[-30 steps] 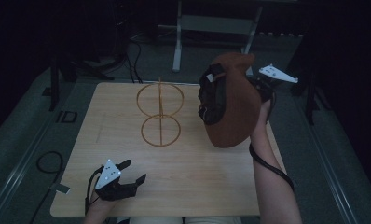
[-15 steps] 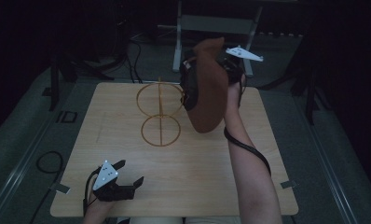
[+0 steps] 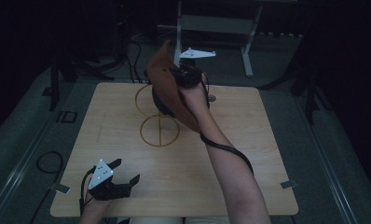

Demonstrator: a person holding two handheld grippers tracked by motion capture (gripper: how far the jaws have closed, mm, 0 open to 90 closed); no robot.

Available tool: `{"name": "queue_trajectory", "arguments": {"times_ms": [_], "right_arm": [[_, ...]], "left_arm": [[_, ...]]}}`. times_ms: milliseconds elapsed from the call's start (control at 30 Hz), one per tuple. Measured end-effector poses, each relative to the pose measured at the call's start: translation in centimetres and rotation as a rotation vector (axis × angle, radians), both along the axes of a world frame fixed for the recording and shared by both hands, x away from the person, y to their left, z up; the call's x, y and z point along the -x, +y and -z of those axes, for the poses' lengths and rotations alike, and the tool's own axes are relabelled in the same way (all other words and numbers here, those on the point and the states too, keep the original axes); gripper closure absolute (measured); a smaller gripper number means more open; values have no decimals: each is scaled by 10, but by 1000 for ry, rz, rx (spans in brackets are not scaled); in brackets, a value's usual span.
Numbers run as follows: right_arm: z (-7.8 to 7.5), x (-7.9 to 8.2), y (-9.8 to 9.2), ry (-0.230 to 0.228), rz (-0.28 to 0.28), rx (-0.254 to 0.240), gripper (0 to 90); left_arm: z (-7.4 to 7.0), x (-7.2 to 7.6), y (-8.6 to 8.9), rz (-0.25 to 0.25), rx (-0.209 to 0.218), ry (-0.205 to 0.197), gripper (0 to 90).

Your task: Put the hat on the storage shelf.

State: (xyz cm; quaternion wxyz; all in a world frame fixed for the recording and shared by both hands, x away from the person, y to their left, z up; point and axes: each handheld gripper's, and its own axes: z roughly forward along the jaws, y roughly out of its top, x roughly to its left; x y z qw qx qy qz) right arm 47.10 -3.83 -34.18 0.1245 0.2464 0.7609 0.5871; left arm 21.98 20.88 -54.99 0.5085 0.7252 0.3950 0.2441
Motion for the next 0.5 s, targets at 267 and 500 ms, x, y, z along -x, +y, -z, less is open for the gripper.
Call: {"name": "queue_trajectory", "arguments": {"times_ms": [267,500], "right_arm": [[9,5,20,15,-83,54,839],[11,16,41,-41,-110,152,420]], "left_arm": [[2,-1,0,10,9,11,112],[4,-2,-1,22,14,21,112]]}}
